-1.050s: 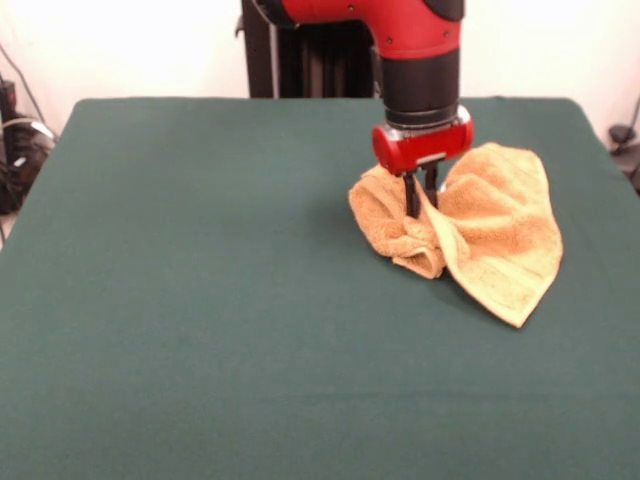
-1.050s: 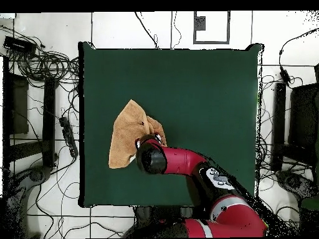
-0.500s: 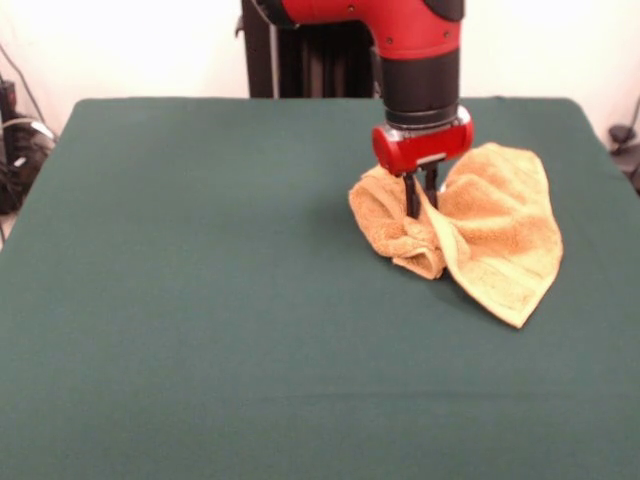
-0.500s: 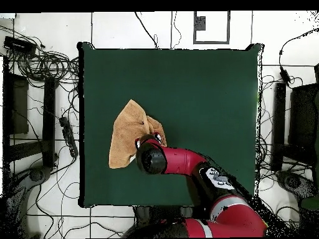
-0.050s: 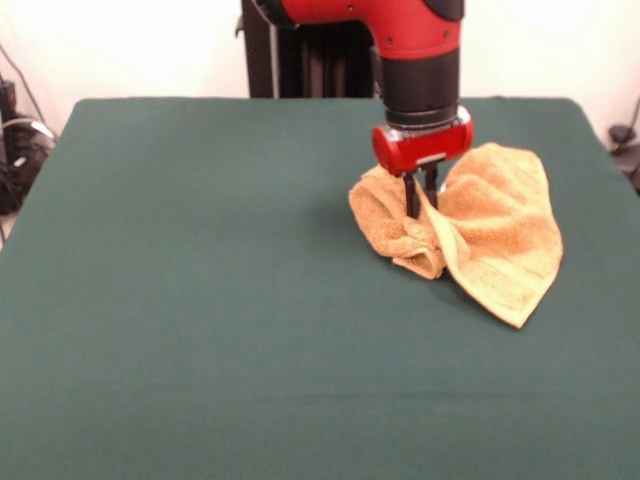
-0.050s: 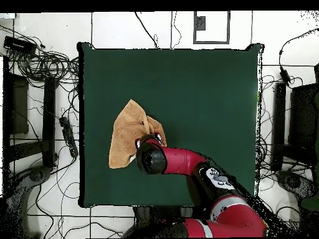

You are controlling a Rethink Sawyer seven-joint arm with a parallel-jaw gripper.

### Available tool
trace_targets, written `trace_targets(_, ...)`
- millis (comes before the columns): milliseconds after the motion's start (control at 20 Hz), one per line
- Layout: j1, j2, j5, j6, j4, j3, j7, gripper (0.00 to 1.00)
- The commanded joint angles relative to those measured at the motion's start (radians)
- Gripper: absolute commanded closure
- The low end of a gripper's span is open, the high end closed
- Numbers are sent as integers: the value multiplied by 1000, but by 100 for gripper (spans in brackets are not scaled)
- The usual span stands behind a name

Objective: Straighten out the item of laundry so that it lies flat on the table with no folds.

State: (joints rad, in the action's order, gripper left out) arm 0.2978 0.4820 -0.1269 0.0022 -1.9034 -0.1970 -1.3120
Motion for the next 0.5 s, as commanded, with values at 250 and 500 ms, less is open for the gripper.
trace_targets(250, -11, -87, -24, -50, 82, -79, -158, 100)
trace_targets(500, -10, -86, -23, -43, 83, -81, -156, 100)
